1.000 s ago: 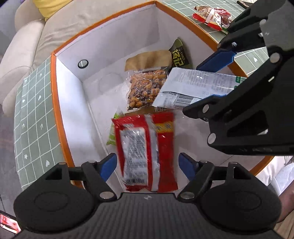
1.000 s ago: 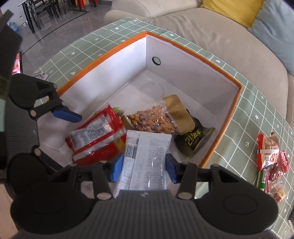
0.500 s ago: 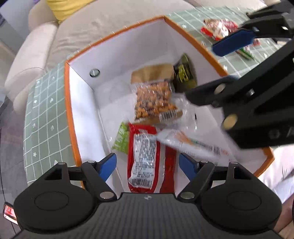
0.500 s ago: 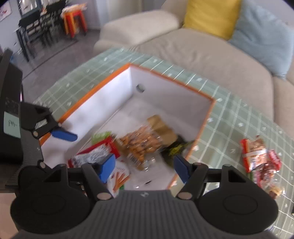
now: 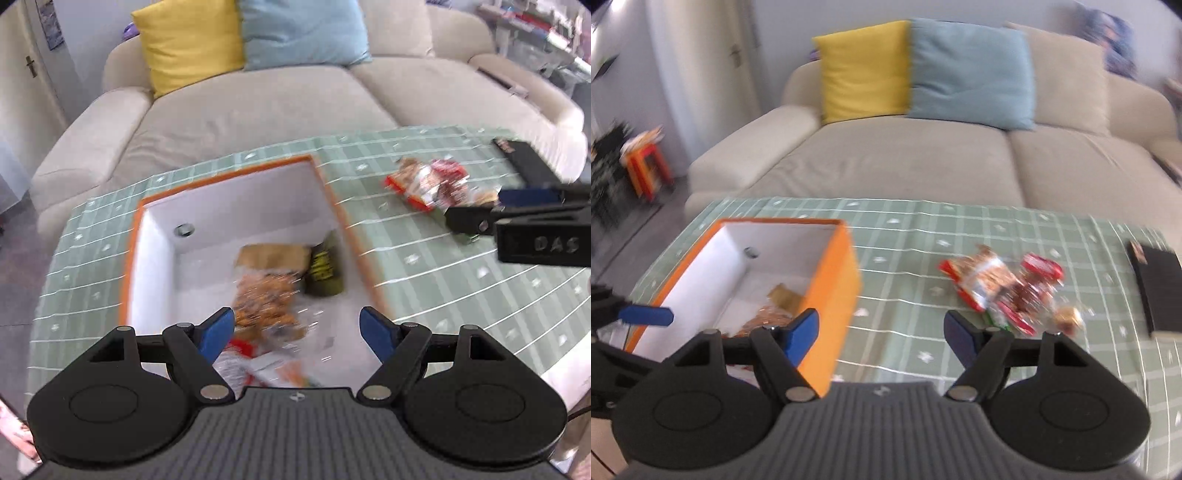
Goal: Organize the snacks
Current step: 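Move both tools back over the remaining snack pile, then grasp the striped biscuit packet with the left tool while the right tool grasps the wrapped round candy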
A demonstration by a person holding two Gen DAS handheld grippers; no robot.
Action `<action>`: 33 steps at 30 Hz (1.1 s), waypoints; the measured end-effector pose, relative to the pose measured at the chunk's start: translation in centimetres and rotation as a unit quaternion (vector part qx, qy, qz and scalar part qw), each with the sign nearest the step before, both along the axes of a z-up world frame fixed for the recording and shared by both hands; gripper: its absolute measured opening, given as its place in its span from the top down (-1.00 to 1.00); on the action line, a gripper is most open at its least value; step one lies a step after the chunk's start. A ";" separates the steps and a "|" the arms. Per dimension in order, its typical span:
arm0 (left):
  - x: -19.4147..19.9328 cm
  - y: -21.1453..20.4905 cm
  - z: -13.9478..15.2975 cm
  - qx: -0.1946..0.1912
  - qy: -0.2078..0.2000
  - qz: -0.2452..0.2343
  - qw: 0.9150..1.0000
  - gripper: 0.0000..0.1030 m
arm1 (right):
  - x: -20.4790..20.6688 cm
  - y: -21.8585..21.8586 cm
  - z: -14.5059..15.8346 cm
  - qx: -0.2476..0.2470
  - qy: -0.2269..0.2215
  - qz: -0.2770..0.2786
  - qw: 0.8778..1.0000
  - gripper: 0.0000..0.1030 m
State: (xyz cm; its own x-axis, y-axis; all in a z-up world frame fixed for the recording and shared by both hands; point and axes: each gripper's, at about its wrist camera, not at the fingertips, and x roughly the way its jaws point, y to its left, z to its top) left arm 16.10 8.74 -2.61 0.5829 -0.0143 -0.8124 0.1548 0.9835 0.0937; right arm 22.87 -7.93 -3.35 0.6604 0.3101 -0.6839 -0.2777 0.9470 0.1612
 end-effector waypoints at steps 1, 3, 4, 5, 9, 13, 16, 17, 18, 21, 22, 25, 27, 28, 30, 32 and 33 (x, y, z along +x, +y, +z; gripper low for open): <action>-0.1 -0.6 0.1 -0.004 -0.005 -0.005 1.000 -0.76 | -0.2 -0.9 -0.2 0.006 0.000 -0.011 1.000 -0.41; 0.1 -2.0 0.1 -0.008 -0.008 -0.013 1.000 -0.76 | -0.5 -2.2 -0.6 0.011 -0.005 -0.031 0.999 -0.41; 0.3 -2.7 0.0 -0.012 -0.011 -0.015 1.000 -0.76 | -0.8 -3.1 -0.7 0.012 -0.011 -0.043 0.999 -0.42; 0.5 -3.2 -0.2 -0.019 -0.014 -0.015 1.000 -0.76 | -1.0 -3.8 -0.9 0.011 -0.017 -0.052 0.998 -0.42; 1.0 -5.4 -0.8 -0.058 -0.018 -0.023 0.998 -0.76 | -1.9 -6.3 -2.1 -0.009 -0.040 -0.081 0.996 -0.45; 1.5 -7.6 -1.8 -0.082 -0.012 -0.031 0.996 -0.76 | -2.4 -8.7 -3.8 -0.032 -0.042 -0.101 0.994 -0.50; 2.0 -8.9 -2.7 -0.084 -0.009 -0.037 0.996 -0.76 | -2.3 -10.1 -5.2 -0.038 -0.029 -0.115 0.992 -0.56; 2.2 -9.4 -3.0 -0.083 -0.008 -0.038 0.996 -0.75 | -2.2 -10.5 -5.7 -0.038 -0.024 -0.119 0.992 -0.56; 2.4 -9.7 -3.4 -0.081 -0.007 -0.040 0.996 -0.75 | -2.1 -10.9 -6.2 -0.038 -0.019 -0.123 0.992 -0.56; 2.9 -10.2 -4.2 -0.084 -0.003 -0.045 0.995 -0.68 | -1.7 -11.7 -7.1 -0.038 -0.012 -0.132 0.990 -0.56; 3.1 -10.3 -4.4 -0.084 -0.002 -0.046 0.995 -0.66 | -1.8 -11.9 -7.3 -0.039 -0.014 -0.134 0.990 -0.56; 3.7 -10.4 -5.1 -0.092 -0.002 -0.052 0.994 -0.55 | -1.4 -12.3 -7.8 -0.042 -0.024 -0.134 0.990 -0.56; 4.3 -10.3 -5.3 -0.100 0.000 -0.056 0.993 -0.53 | -0.9 -12.4 -8.1 -0.044 -0.031 -0.128 0.990 -0.56; 4.6 -10.3 -5.4 -0.102 0.001 -0.056 0.993 -0.53 | -0.6 -12.4 -8.3 -0.046 -0.033 -0.123 0.991 -0.56; 5.3 -10.4 -5.5 -0.103 0.000 -0.052 0.993 -0.53 | 0.0 -12.5 -8.5 -0.052 -0.035 -0.118 0.991 -0.55; 6.2 -10.4 -5.5 -0.109 -0.001 -0.047 0.993 -0.53 | 0.8 -12.5 -8.8 -0.059 -0.037 -0.116 0.991 -0.54; 6.6 -10.5 -5.5 -0.113 -0.003 -0.045 0.993 -0.53 | 1.2 -12.6 -8.9 -0.060 -0.037 -0.116 0.991 -0.54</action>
State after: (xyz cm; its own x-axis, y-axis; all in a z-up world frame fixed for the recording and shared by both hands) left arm 22.70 -1.76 -8.15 0.5760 -0.2476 -0.7790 0.2425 0.9619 -0.1264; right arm 24.08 -20.50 -12.27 0.7544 0.0631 -0.6534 -0.0576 0.9979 0.0299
